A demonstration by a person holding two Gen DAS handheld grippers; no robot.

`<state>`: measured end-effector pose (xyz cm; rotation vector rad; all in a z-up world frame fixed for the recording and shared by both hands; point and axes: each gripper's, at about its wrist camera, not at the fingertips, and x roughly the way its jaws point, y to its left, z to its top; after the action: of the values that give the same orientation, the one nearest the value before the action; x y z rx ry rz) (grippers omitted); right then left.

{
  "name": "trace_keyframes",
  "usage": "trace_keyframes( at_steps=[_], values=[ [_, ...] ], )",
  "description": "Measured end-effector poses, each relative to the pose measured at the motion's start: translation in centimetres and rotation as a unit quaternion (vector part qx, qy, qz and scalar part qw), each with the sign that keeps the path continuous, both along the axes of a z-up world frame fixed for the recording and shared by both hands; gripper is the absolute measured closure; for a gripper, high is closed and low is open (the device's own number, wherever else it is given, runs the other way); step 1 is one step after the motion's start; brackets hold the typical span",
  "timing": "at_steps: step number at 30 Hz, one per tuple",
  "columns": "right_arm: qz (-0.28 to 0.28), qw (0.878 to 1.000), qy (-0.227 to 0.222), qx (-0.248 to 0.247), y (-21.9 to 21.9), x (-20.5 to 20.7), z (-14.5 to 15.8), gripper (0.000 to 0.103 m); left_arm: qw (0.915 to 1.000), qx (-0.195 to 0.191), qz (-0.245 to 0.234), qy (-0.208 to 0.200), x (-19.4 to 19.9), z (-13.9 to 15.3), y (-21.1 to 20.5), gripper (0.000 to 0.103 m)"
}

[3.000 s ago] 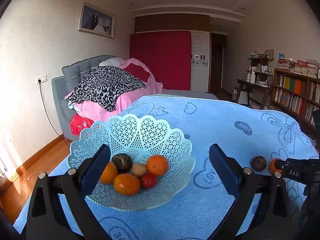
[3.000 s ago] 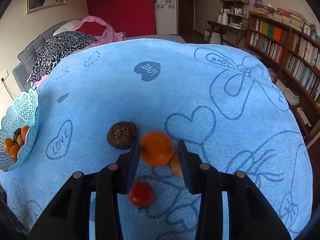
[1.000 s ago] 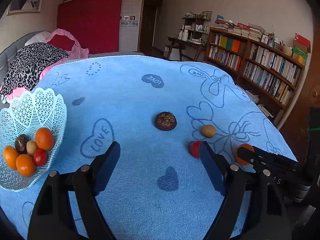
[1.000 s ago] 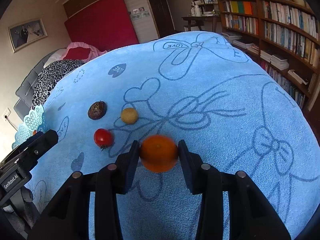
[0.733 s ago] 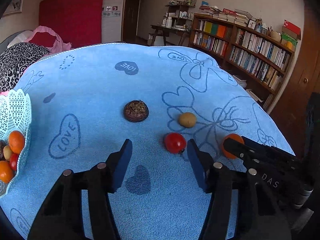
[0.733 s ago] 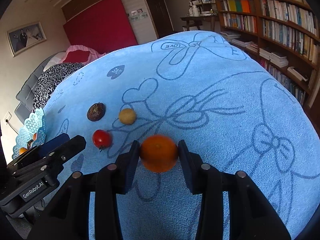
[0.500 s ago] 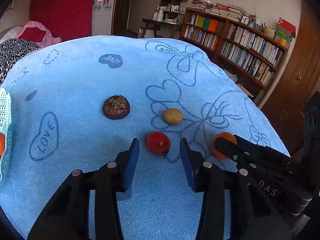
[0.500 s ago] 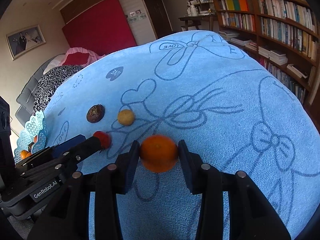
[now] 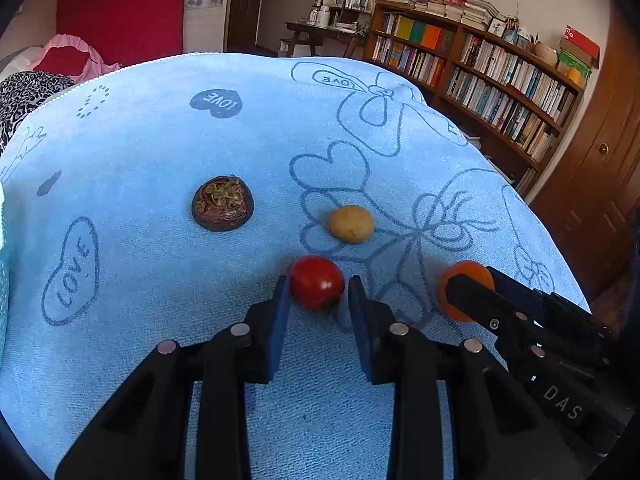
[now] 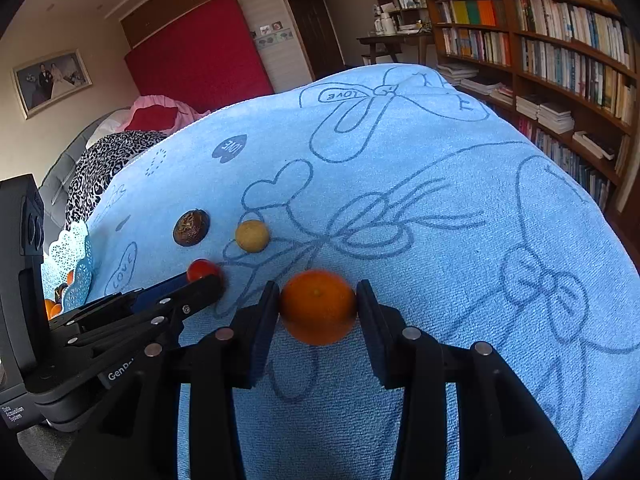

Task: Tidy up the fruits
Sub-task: 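Grasp the red tomato with the left tool while the right tool holds the orange, then carry the tomato into the teal basket and open the left tool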

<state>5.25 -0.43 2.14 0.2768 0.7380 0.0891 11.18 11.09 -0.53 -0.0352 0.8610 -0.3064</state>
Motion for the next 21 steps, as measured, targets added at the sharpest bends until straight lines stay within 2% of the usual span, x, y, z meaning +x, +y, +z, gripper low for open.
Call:
trace_keyframes(
  at_steps=[7, 15, 21],
  values=[
    [0.0, 1.0, -0.003, 0.0, -0.1, -0.1, 0.1, 0.063, 1.0, -0.004, 0.003, -0.005, -0.2, 0.1, 0.3, 0.075],
    [0.0, 1.0, -0.007, 0.002, -0.1, -0.2, 0.1, 0.063, 0.9987, -0.004, 0.023, -0.046, -2.0, 1.9, 1.5, 0.075],
    [0.002, 1.0, -0.013, 0.002, 0.0, -0.4, 0.3, 0.063, 0.996, -0.002, 0.059, -0.066, -3.5, 3.2, 3.6, 0.075]
  ],
)
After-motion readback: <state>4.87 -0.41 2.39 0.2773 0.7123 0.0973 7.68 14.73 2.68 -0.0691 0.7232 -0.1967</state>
